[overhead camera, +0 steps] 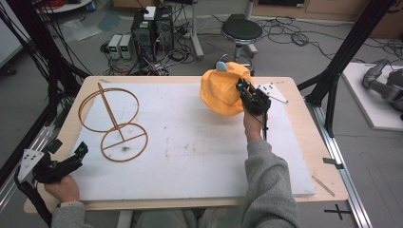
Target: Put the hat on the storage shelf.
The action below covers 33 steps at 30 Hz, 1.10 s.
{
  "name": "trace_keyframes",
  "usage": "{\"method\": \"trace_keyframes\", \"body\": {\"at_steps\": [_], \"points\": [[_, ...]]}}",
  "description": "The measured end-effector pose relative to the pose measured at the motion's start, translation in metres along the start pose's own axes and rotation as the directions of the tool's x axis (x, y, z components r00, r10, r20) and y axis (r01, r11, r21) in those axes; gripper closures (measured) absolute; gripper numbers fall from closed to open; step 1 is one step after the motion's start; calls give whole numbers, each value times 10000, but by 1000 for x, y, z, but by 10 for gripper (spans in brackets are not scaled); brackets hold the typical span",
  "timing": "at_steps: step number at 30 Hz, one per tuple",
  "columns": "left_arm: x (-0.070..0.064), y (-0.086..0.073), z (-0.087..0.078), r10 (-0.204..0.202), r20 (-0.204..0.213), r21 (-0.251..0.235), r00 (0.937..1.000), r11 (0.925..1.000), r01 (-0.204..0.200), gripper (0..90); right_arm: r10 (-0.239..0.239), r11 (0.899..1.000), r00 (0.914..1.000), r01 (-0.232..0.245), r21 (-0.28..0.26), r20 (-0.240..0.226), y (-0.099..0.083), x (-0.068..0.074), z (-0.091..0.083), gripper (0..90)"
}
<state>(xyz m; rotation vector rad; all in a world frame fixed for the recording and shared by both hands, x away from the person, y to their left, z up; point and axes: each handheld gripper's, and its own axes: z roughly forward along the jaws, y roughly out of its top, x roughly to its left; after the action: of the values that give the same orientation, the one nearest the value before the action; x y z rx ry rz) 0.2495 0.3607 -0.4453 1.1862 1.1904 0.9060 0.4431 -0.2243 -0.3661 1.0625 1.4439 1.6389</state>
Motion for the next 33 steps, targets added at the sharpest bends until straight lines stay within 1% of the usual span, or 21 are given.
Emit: {"method": "trace_keyframes", "body": {"at_steps": [1, 3, 4, 6, 7, 8, 10, 15, 16, 17, 21, 22, 24, 25, 27, 28, 29, 30, 31, 33], "points": [[0, 0, 0, 15, -13, -13, 10000, 10000, -15, 27, 0, 10000, 10000, 0, 0, 0, 0, 0, 0, 848], [0, 0, -1, 37, -36, -17, 10000, 10000, -37, 27, -9, 9997, 9999, 6, -227, -118, 8, 4, -4, 848], [0, 1, -1, 38, -23, -32, 10000, 10000, -38, 27, -9, 9997, 9999, 6, -227, -118, 8, 4, -4, 848], [-1, 1, -1, 7, 2, -110, 10000, 9999, -7, 27, -5, 9994, 9998, -2, -332, -197, 17, 9, -6, 848], [-1, 1, -1, 7, 2, -110, 10000, 9999, -7, 27, -5, 9994, 9998, -2, -332, -197, 17, 9, -6, 848], [-1, 1, -1, 51, 1, -111, 10000, 9999, -51, 27, -97, 9990, 9995, 85, -450, -284, 22, 13, -7, 848], [-2, 2, -1, 37, 27, -151, 10000, 9999, -37, 27, -83, 9986, 9995, 67, -530, -300, 25, 15, -8, 848], [-2, 3, -3, -7, 82, -288, 10000, 9996, 9, 27, 2, 9948, 9989, -49, -1019, -465, 37, 27, -14, 848], [-2, 4, -3, -10, 83, -299, 10000, 9996, 13, 27, 2, 9948, 9989, -49, -1019, -465, 37, 27, -14, 848], [-2, 4, -4, -41, 78, -371, 10000, 9993, 44, 27, 32, 9922, 9985, -99, -1245, -539, 41, 32, -15, 848], [-1, 5, -5, -78, 55, -421, 10000, 9991, 80, 27, 17, 9885, 9971, -131, -1505, -758, 49, 41, -17, 848], [-1, 5, -5, -75, 24, -401, 10000, 9992, 76, 27, 17, 9885, 9971, -131, -1505, -758, 49, 41, -17, 848], [-1, 5, -6, -29, -5, -419, 10000, 9991, 29, 27, 163, 9854, 9951, -325, -1673, -977, 55, 48, -17, 848], [-1, 5, -6, -33, 3, -435, 10000, 9990, 33, 27, 163, 9854, 9951, -325, -1673, -977, 55, 48, -17, 848], [-1, 5, -6, -91, 17, -496, 10000, 9987, 92, 27, 187, 9806, 9933, -405, -1919, -1140, 61, 55, -17, 848], [-1, 6, -6, -96, 16, -495, 10000, 9987, 97, 27, 187, 9806, 9933, -405, -1919, -1140, 61, 55, -17, 848], [-1, 6, -6, -97, 13, -500, 10000, 9987, 97, 27, 195, 9791, 9929, -427, -1989, -1171, 63, 58, -17, 848], [-1, 6, -6, -94, 22, -501, 10000, 9987, 95, 27, 200, 9782, 9913, -464, -2025, -1303, 67, 62, -17, 848], [-1, 6, -6, -82, 15, -491, 10000, 9988, 83, 27, 200, 9782, 9913, -464, -2025, -1303, 67, 62, -17, 848], [-1, 6, -6, -52, 42, -481, 10000, 9988, 54, 27, 176, 9758, 9905, -468, -2138, -1367, 71, 67, -16, 848]]}}
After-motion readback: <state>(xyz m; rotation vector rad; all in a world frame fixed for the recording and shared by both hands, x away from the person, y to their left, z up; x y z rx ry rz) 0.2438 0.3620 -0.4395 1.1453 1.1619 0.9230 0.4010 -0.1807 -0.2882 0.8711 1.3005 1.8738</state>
